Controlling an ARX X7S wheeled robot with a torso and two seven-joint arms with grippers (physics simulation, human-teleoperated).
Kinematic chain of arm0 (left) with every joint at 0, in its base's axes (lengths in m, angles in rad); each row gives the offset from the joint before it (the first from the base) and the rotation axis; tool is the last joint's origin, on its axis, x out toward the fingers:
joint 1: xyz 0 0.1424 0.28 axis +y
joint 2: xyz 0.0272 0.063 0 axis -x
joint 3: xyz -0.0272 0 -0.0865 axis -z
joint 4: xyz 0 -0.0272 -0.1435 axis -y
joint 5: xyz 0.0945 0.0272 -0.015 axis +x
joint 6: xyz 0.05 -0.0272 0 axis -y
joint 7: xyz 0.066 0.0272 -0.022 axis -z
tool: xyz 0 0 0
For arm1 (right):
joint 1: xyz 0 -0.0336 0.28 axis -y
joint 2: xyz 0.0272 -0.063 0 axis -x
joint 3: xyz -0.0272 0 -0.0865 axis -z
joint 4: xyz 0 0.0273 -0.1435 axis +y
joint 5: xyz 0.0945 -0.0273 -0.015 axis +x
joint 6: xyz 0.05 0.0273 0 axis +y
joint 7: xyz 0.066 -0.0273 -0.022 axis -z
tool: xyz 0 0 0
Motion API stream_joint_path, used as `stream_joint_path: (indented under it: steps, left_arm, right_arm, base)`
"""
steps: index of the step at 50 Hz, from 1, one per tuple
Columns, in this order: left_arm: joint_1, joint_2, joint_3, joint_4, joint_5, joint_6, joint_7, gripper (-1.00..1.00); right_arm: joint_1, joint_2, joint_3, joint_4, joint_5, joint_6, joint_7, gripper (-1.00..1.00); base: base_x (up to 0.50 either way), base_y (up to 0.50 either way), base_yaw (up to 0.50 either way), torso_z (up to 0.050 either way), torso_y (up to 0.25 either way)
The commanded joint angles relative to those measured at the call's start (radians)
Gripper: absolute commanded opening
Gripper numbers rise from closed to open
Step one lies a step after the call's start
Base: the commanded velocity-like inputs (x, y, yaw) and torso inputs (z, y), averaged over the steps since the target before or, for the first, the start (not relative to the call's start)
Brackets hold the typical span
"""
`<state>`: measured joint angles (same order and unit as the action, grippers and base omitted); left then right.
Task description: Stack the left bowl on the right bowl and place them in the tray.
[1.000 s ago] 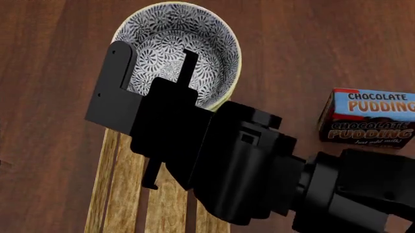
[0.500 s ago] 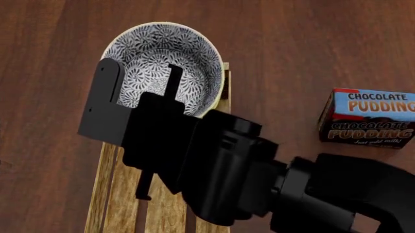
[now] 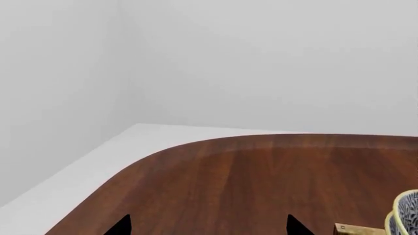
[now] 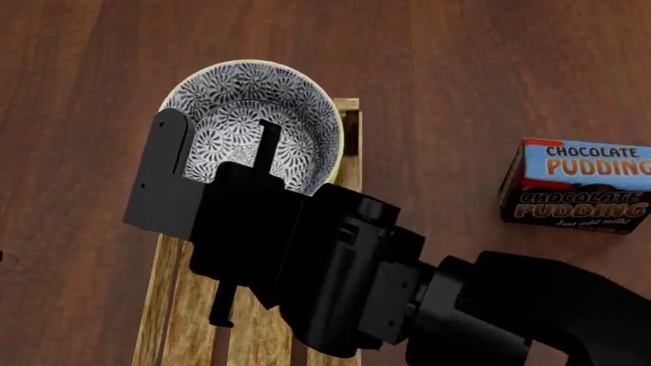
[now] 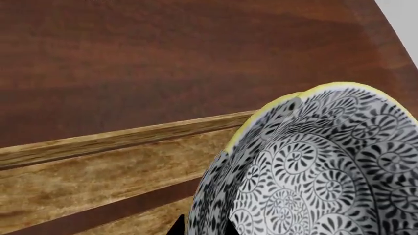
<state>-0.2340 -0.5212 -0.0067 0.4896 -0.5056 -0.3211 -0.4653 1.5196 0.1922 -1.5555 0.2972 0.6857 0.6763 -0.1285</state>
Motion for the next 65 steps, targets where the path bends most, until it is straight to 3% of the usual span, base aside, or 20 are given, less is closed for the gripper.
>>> stream_joint_path:
  steps: [1, 65]
  left_arm:
    - [0.001, -0.003, -0.001, 0.006, -0.003, -0.003, -0.003, 1.00]
    - [-0.003, -0.003, 0.018, -0.013, 0.005, 0.009, -0.003, 1.00]
  right_arm:
    - [-0.007, -0.014, 0.008, 0.024, -0.046, -0.020, -0.012, -1.00]
    - [-0.122, -0.074, -0.034, 0.181, -0.050, -0.070, -0.105, -1.00]
  base:
    - [0.00, 0.00, 0.00, 0.000, 0.000]
    - [0.00, 0.00, 0.00, 0.000, 0.001]
